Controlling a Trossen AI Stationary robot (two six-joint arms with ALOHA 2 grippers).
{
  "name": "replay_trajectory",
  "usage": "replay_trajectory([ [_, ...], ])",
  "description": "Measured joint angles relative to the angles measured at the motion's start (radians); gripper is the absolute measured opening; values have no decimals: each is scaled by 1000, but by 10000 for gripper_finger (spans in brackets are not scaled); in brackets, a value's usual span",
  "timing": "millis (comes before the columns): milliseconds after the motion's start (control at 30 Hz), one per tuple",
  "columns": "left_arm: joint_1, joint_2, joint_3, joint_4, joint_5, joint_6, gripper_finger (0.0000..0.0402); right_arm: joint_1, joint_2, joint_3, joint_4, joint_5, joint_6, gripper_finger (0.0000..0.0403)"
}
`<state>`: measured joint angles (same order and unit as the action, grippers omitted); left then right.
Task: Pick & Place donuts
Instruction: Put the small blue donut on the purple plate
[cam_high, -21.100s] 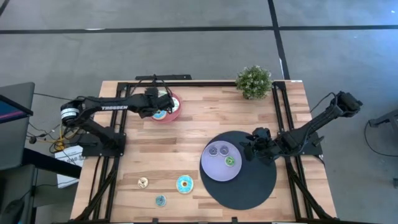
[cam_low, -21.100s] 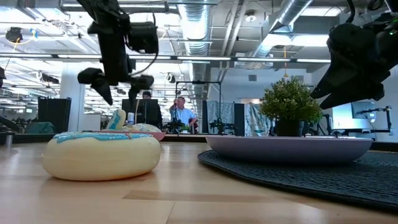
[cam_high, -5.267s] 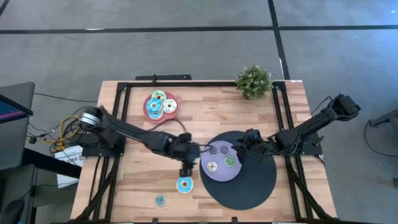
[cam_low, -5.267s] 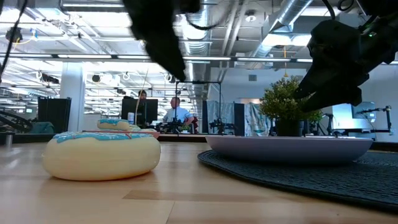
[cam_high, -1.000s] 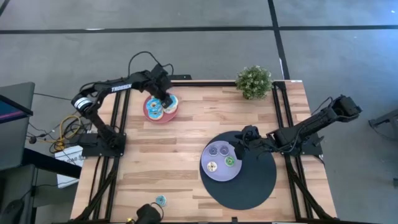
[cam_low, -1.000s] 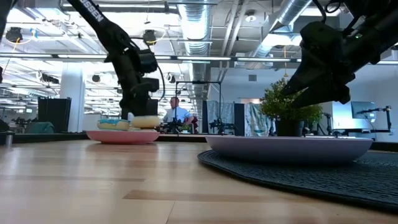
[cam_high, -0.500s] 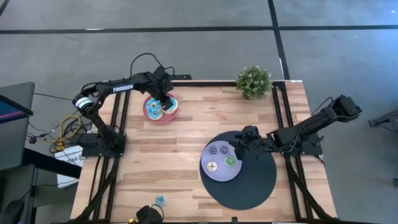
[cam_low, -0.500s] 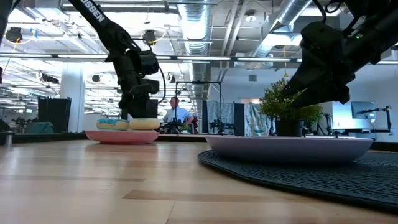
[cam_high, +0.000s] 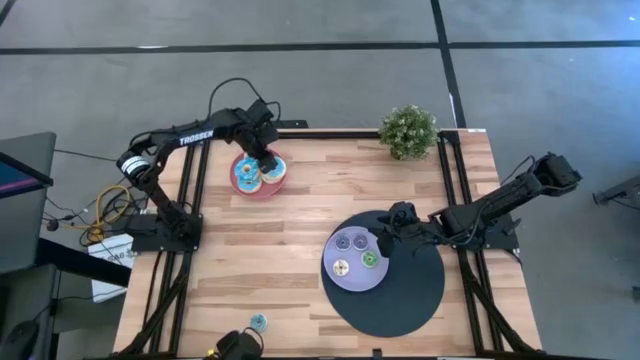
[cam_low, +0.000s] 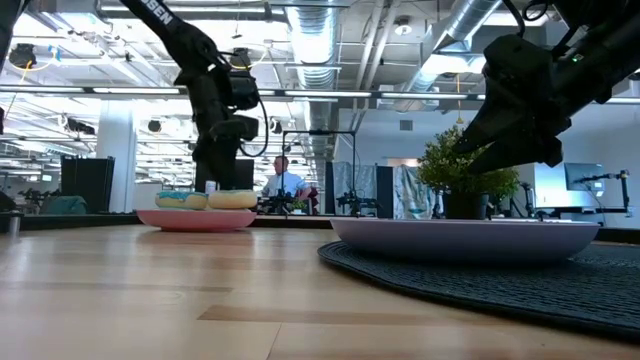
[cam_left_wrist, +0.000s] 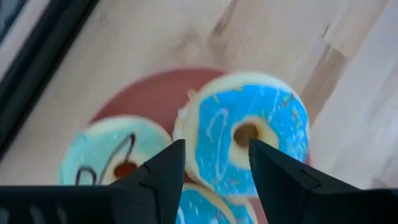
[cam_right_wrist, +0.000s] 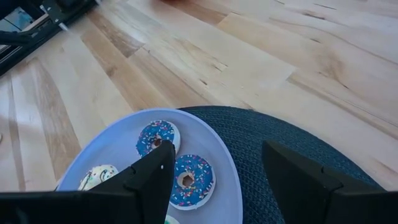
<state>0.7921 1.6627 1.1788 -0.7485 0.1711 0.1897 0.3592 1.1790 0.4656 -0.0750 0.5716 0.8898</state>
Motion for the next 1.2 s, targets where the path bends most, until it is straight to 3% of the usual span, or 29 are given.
replay_trajectory([
  [200, -10, -41, 24, -85, 55, -87, 171, 0, 0, 0, 0, 0, 0, 230],
  [333, -106, -147, 6, -92, 12, -195, 171, 0, 0, 0, 0, -2, 0, 230],
  [600, -522, -435, -85, -64, -223, -406, 171, 0, 0, 0, 3, -5, 1, 230],
  [800, -921, -604, -203, -62, -520, -688, 171, 0, 0, 0, 5, -5, 1, 230],
  [933, -1149, -659, -277, -61, -660, -873, 171, -7, 0, 0, 5, -1, 0, 230],
  [1033, -1265, -666, -320, -63, -746, -974, 171, -19, 0, 0, 5, 6, -8, 230],
  [1133, -1336, -662, -353, -63, -804, -1037, 171, -50, 0, 0, 2, -12, -157, 220],
  [1200, -1360, -659, -369, -63, -821, -1065, 171, -57, 0, 0, 13, -39, -253, 192],
])
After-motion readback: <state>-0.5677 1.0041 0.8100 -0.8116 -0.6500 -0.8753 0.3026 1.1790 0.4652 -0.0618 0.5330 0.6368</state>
